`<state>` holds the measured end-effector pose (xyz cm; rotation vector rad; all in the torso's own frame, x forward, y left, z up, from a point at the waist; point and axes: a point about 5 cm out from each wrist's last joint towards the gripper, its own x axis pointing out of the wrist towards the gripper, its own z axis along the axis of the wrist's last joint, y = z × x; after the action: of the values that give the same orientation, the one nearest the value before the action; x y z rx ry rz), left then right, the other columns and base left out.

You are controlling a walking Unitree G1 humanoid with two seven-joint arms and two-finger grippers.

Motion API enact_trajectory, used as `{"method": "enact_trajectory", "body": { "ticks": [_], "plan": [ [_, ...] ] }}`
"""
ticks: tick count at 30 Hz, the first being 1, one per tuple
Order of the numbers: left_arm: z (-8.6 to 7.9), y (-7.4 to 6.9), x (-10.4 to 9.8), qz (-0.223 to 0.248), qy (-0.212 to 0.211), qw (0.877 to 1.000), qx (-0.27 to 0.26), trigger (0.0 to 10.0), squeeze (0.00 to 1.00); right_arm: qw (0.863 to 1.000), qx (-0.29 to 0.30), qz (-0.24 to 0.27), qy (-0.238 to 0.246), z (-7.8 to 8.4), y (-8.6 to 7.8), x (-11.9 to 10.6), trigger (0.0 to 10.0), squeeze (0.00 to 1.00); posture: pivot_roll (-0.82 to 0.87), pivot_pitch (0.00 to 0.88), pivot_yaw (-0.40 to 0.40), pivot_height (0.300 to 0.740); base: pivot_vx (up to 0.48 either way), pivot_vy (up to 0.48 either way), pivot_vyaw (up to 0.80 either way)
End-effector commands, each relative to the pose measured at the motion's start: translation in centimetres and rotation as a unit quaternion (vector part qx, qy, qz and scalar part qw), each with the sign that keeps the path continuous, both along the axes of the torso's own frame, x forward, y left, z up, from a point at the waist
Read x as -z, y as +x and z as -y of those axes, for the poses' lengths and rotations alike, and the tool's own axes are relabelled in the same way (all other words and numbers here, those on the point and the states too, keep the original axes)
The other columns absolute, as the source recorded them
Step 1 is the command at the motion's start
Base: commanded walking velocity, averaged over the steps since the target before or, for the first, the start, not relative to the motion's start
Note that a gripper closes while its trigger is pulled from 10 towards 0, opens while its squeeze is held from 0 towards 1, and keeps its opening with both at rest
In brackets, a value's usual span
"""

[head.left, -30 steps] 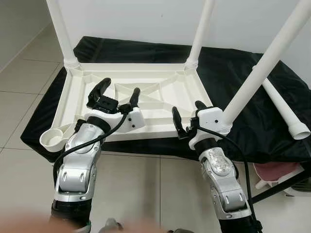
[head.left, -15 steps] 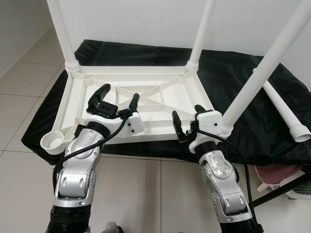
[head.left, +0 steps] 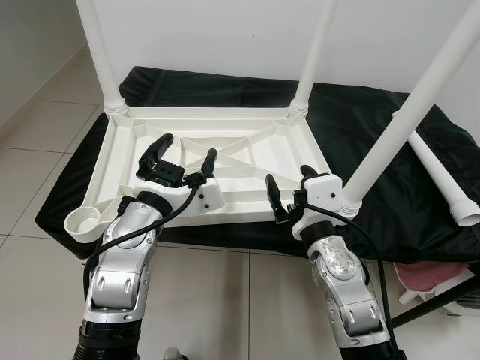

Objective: Building children table

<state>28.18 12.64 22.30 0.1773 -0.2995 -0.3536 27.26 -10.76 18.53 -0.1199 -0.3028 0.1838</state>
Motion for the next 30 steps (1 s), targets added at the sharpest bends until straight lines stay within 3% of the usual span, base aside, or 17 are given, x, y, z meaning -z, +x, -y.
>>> {"method": "enact_trajectory", "body": {
  "ticks": [1,11,13,27,30],
  "plan": [
    [-0.9,0.3,0.6,-0.004,-0.009,0.999,-0.049,10.0,0.0,1.0,-0.005,0.001,0.0,-0.2,0.2,0.1,10.0,0.0,0.05,0.056,-0.021,0.74,0.0,0.0,0.0],
    [-2.2,0.9,0.7,-0.02,-0.057,0.994,-0.087,10.0,0.0,1.0,-0.007,0.003,0.0,-0.2,0.5,0.0,10.0,0.0,0.06,0.049,-0.029,0.74,0.0,0.0,0.0],
    [-2.9,1.2,0.3,-0.028,-0.096,0.99,-0.097,10.0,0.0,1.0,-0.004,0.0,0.003,-0.1,0.5,0.2,10.0,0.0,0.06,0.048,-0.027,0.74,0.0,0.0,0.0],
    [-2.8,1.5,0.0,-0.029,-0.11,0.989,-0.092,10.0,0.0,0.999,0.012,-0.001,0.03,0.4,1.0,0.2,10.0,0.0,0.07,0.029,-0.016,0.74,0.0,0.0,0.0],
    [-3.0,1.7,-0.2,-0.04,-0.148,0.984,-0.093,10.0,0.0,0.998,0.02,-0.006,0.051,0.7,1.5,0.1,10.0,0.0,0.07,0.025,-0.023,0.74,0.0,0.0,0.0]
  ]
}}
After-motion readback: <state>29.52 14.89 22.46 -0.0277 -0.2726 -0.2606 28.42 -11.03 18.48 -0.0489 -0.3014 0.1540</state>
